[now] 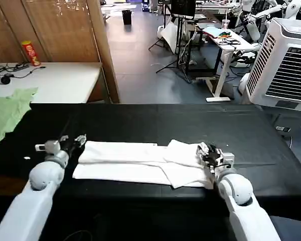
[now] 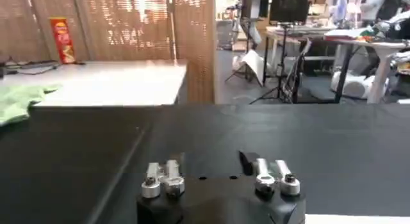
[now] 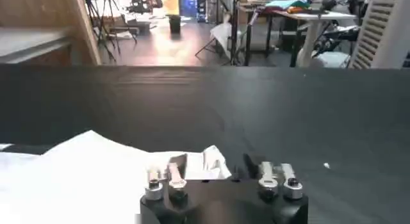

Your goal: Fold and organize the clothes.

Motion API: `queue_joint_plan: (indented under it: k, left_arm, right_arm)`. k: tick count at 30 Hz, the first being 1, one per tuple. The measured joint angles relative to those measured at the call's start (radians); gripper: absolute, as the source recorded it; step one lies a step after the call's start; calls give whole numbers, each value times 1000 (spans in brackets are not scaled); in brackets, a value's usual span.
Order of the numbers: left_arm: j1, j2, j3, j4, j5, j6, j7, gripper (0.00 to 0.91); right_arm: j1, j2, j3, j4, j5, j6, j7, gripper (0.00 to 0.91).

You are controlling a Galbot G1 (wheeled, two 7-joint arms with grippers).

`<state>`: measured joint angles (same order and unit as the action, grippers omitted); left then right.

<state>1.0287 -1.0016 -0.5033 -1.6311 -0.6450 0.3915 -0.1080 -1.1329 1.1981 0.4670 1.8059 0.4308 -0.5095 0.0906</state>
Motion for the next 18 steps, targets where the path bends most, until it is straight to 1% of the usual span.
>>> queue_joint_plan:
  k: [3,7,11,16,17,18]
  left_arm:
    - [57,-6,-26,-70,-41,7,-7,878]
    - [153,-25,-47,-151,-34,-7,-11,878]
    - [221,-39,-52,-175,-21,-14,-11,878]
    - [269,-55,-53,-198,-22,-15,-20,878]
    - [277,-57,-54,-202,-22,-15,-20,848]
    - [283,-59,-55,-203,-20,-15,-20,780]
  right_arm:
    - [-31,-16,22,51,43,-16,3,878]
    - [-74,-27,51,123,99,-29,6,878]
    - [-97,-29,70,177,125,-35,11,878]
    - [-107,-29,77,207,131,-35,12,878]
    - [-108,-29,77,210,131,-34,12,878]
    - [-109,-29,77,211,131,-34,12,878]
